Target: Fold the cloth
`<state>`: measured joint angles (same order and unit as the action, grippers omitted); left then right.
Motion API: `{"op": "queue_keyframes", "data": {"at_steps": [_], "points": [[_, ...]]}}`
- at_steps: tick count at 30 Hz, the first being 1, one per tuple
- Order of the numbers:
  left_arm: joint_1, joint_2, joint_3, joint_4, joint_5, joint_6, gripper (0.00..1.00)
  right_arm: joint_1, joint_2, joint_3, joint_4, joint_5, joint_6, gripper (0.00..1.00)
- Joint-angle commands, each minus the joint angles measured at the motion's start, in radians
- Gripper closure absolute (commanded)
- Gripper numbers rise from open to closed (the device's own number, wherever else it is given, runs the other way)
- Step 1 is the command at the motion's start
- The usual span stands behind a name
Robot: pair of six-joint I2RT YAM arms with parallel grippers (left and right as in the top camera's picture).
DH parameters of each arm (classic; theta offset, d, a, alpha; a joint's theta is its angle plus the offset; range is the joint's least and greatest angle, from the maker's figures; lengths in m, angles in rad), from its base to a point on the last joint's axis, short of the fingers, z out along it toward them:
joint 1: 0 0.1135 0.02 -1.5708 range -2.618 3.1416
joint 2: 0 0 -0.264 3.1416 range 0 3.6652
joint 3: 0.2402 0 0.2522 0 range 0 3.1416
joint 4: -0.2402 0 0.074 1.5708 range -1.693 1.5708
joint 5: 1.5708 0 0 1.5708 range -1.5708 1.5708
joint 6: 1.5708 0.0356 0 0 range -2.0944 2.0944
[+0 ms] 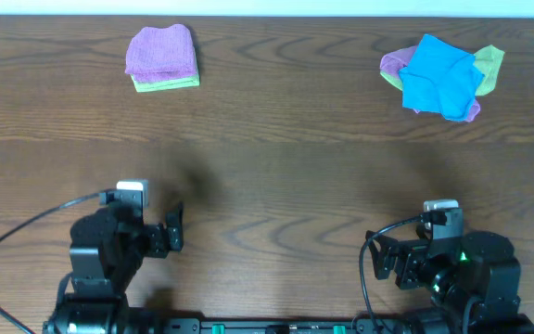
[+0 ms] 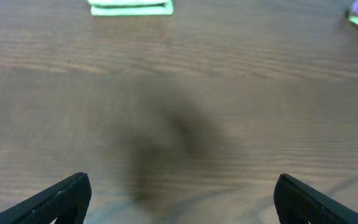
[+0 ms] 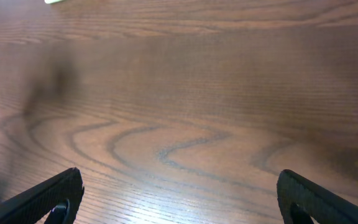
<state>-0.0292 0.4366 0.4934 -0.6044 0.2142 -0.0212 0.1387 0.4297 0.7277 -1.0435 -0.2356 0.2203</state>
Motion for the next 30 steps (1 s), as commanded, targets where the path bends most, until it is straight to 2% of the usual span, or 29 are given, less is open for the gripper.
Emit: {"op": "queue_keyframes", "data": {"at_steps": [1, 12, 26, 30], "points": [[0.021, -0.072, -0.052, -0.010, -0.057, 0.015, 0.05, -0.008, -0.004, -0.003, 0.000, -0.004, 0.011, 0.01], [0.036, -0.252, -0.180, -0.080, -0.200, 0.017, 0.05, -0.008, -0.004, -0.003, 0.000, -0.004, 0.011, 0.01], [0.035, -0.367, -0.287, -0.080, -0.167, 0.024, 0.05, -0.008, -0.004, -0.003, 0.000, -0.004, 0.011, 0.01], [0.035, -0.381, -0.320, -0.081, -0.096, 0.091, 0.05, -0.008, -0.004, -0.003, 0.000, -0.004, 0.011, 0.01]]}}
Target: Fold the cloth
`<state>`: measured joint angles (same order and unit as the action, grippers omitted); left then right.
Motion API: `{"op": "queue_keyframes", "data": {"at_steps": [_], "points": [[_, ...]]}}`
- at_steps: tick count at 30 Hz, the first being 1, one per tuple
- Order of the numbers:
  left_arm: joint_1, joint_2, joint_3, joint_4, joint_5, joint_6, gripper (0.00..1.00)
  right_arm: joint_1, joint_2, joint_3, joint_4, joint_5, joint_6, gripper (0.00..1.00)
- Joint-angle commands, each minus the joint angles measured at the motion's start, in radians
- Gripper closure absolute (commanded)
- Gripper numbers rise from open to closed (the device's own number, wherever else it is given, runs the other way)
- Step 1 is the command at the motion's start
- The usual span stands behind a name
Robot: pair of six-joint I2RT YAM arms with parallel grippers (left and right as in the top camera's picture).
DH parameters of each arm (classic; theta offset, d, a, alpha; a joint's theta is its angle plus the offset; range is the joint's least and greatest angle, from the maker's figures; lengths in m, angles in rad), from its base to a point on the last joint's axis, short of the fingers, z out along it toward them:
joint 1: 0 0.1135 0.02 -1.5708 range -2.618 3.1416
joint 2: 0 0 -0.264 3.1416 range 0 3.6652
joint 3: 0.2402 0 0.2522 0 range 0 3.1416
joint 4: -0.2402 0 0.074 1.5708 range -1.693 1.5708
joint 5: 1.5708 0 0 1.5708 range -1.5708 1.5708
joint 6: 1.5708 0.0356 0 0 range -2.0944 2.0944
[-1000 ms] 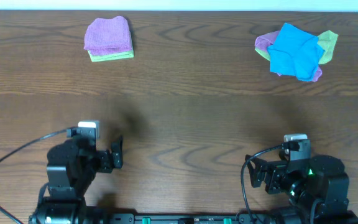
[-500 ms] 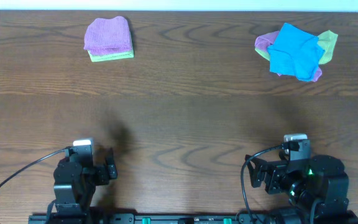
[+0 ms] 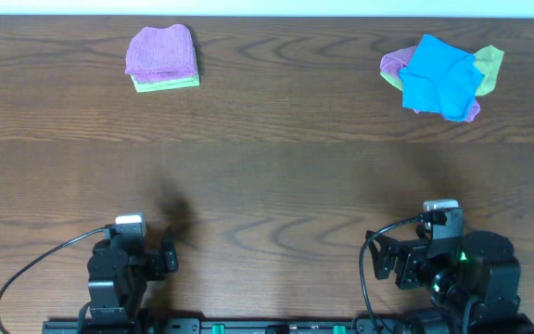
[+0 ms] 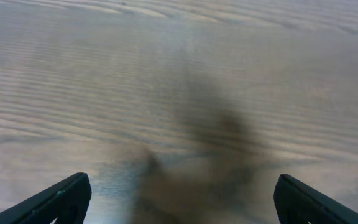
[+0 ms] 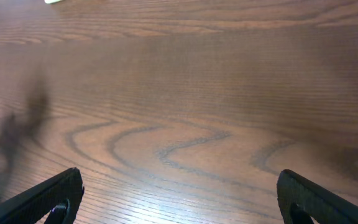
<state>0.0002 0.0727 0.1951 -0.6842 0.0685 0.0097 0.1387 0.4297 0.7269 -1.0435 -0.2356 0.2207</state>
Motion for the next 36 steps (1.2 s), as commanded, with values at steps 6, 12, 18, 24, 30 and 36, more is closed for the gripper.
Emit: {"op": "queue_keyframes", "data": {"at_steps": [6, 12, 18, 24, 30, 36], "points": [[0.006, -0.027, -0.034, -0.003, 0.047, 0.066, 0.05, -0.008, -0.004, -0.003, 0.000, -0.004, 0.010, 0.01], [0.006, -0.051, -0.034, -0.016, 0.031, 0.066, 0.05, -0.008, -0.004, -0.003, 0.000, -0.004, 0.010, 0.01], [0.006, -0.066, -0.034, -0.019, 0.032, 0.065, 0.05, -0.008, -0.004, -0.003, 0.000, -0.004, 0.010, 0.01], [0.006, -0.069, -0.034, -0.018, 0.032, 0.065, 0.05, -0.008, -0.004, -0.003, 0.000, -0.004, 0.011, 0.01], [0.006, -0.069, -0.033, -0.019, 0.032, 0.065, 0.05, -0.008, -0.004, -0.003, 0.000, -0.004, 0.010, 0.01], [0.006, -0.069, -0.034, -0.018, 0.032, 0.065, 0.05, -0.008, -0.004, -0.003, 0.000, -0.004, 0.011, 0.01]]}}
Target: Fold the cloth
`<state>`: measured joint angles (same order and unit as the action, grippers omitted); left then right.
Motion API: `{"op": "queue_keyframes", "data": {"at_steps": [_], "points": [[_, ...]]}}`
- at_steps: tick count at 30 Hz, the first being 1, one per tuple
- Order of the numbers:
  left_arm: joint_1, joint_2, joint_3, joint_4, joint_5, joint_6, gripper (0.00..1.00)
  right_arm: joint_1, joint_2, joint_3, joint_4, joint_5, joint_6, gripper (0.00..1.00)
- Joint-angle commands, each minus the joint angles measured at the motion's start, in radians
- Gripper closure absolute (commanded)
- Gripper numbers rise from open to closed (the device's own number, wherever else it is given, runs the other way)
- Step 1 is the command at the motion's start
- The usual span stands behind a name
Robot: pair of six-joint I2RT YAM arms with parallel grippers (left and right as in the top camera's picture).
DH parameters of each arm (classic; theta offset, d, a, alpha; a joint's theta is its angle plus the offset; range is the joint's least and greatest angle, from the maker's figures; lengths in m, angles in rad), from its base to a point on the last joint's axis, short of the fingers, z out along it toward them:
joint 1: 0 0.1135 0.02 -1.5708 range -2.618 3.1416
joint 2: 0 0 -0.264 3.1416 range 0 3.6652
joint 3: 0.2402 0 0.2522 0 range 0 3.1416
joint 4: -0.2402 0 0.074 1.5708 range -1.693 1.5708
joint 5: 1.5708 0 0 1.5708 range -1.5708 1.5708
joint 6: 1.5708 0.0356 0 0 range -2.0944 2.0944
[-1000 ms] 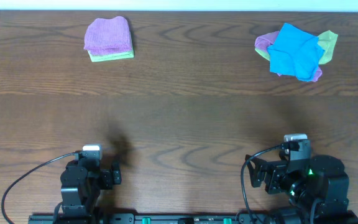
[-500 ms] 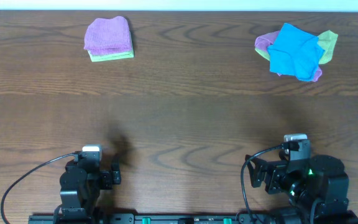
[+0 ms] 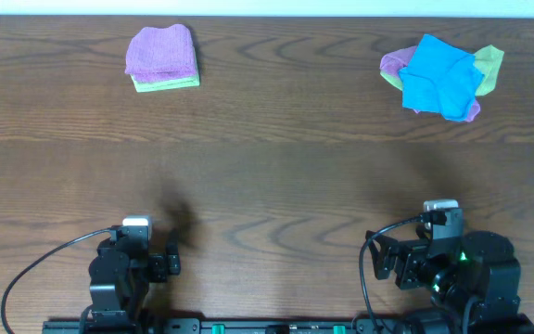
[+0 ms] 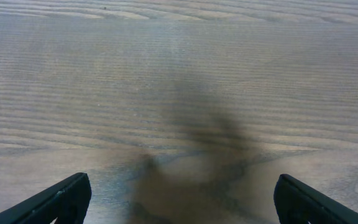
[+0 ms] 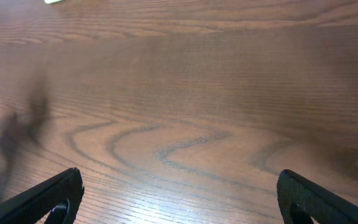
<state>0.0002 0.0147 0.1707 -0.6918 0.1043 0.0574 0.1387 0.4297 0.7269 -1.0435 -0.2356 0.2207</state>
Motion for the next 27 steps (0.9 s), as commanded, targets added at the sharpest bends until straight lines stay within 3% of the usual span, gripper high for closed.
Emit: {"op": "queue_keyframes", "data": {"at_steps": [1, 15, 18, 27], "points": [[0.006, -0.011, -0.009, -0.011, -0.004, 0.018, 0.05, -0.008, -0.004, -0.003, 0.000, -0.004, 0.011, 0.01], [0.006, -0.011, -0.009, -0.011, -0.004, 0.018, 0.05, -0.007, -0.010, -0.003, 0.008, 0.002, 0.010, 0.01], [0.006, -0.011, -0.009, -0.011, -0.004, 0.018, 0.05, -0.008, -0.027, -0.016, 0.012, 0.122, 0.010, 0.01], [0.006, -0.011, -0.009, -0.011, -0.004, 0.018, 0.05, -0.020, -0.209, -0.249, 0.168, 0.195, -0.133, 0.01]]}}
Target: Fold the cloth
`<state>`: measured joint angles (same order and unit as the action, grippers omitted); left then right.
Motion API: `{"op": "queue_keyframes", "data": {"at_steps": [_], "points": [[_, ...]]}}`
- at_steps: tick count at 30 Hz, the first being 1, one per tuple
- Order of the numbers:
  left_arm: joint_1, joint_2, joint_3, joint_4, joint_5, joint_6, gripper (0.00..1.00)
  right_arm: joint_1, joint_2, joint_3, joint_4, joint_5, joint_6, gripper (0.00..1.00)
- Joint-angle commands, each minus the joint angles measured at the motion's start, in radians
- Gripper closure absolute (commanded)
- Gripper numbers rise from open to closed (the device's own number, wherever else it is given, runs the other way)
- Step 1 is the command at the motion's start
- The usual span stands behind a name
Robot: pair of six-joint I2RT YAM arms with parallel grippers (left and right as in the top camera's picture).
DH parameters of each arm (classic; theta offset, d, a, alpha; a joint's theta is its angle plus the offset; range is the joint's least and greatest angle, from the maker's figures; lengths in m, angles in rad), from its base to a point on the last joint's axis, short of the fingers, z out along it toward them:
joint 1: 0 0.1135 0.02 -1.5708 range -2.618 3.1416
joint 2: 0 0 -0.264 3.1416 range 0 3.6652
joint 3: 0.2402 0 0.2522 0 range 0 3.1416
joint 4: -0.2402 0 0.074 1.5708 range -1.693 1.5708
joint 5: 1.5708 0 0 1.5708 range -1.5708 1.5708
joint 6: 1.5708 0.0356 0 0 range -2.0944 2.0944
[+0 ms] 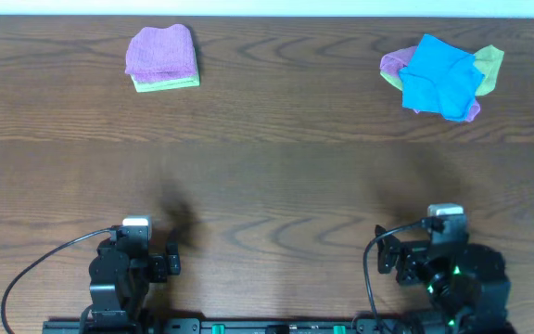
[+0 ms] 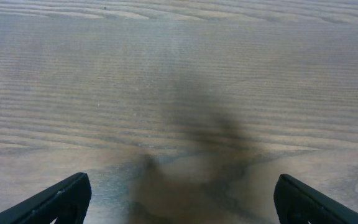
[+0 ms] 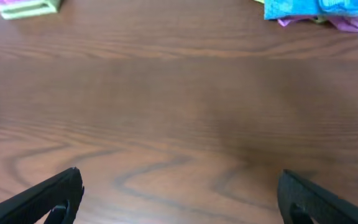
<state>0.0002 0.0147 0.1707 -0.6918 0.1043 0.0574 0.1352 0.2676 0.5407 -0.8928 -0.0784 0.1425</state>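
Observation:
A loose pile of cloths lies at the back right, a blue cloth [image 1: 441,76] on top of purple and yellow-green ones. Its near edge also shows in the right wrist view as the blue cloth [image 3: 309,7]. My left gripper [image 2: 179,202] stands open over bare wood at the front left, holding nothing. At the front right my right gripper [image 3: 179,202] is also open and empty, aimed up the table toward the pile. Both grippers are far from the cloths.
A folded stack, purple on green [image 1: 161,54], sits at the back left and shows as the folded stack [image 3: 27,7] in the right wrist view. The brown wooden table [image 1: 276,176] lies between the arms and the cloths.
My right arm has shifted a little and its camera now looks farther up the table, taking in the cloth pile and the folded stack. The left arm has not moved.
My left gripper stood open a little way out from the front edge. A second later it sat drawn back at the front left, looking down at bare wood, and stayed there. The right arm kept still until its view changed just now. The cloths have not moved.

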Motion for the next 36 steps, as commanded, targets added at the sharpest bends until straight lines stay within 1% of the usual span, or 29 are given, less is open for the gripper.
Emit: {"op": "queue_keyframes", "data": {"at_steps": [1, 5, 9, 17, 24, 36], "points": [[0.006, -0.011, -0.009, -0.011, -0.004, 0.018, 0.05, -0.024, -0.069, -0.094, 0.031, 0.038, -0.055, 0.01], [0.006, -0.011, -0.009, -0.011, -0.004, 0.018, 0.05, -0.054, -0.149, -0.186, 0.059, 0.037, -0.078, 0.01], [0.006, -0.011, -0.009, -0.011, -0.004, 0.018, 0.05, -0.088, -0.203, -0.238, 0.070, 0.037, -0.133, 0.01], [0.006, -0.011, -0.009, -0.011, -0.004, 0.018, 0.05, -0.121, -0.251, -0.302, 0.075, 0.037, -0.204, 0.01], [0.006, -0.011, -0.009, -0.011, -0.004, 0.018, 0.05, -0.122, -0.262, -0.362, 0.094, 0.045, -0.200, 0.01], [0.006, -0.011, -0.009, -0.011, -0.004, 0.018, 0.05, -0.122, -0.262, -0.364, 0.096, 0.082, -0.200, 0.01]]}}
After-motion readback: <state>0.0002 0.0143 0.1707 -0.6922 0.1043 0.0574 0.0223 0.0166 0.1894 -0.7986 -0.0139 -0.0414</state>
